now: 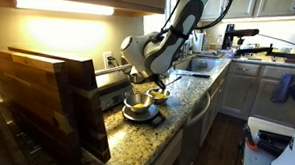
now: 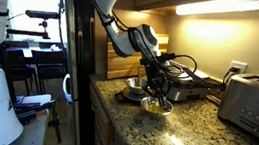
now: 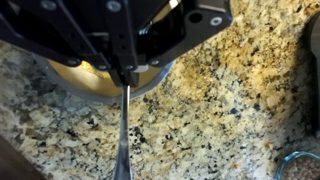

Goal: Use the spoon to scoop some powder from the bowl on the right into the bowl on the left

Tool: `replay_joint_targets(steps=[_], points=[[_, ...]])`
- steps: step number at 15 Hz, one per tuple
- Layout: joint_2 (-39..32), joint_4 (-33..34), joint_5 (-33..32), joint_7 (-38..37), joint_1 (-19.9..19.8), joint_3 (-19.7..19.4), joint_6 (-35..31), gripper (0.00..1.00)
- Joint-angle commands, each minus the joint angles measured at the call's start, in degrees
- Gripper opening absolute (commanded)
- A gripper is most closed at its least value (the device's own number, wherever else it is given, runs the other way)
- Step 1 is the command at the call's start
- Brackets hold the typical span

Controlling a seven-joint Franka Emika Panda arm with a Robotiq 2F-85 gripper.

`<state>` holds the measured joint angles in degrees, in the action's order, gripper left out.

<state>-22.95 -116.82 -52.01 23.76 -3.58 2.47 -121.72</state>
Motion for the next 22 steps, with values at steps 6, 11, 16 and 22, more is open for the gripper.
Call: replay_joint_targets(steps=[6,11,16,22], points=[[6.13,-2.49,13.81,15.40,-2.36,-0.01,-2.59,0.04],[8.50,-2.98,15.64,18.49,-1.29,-0.38,-2.02,0.04],[10.04,-3.30,15.42,20.33,-0.06,-0.13,-1.65,0.04],[10.53,-3.24,14.84,21.98,2.77,0.91,-1.11,0.04]])
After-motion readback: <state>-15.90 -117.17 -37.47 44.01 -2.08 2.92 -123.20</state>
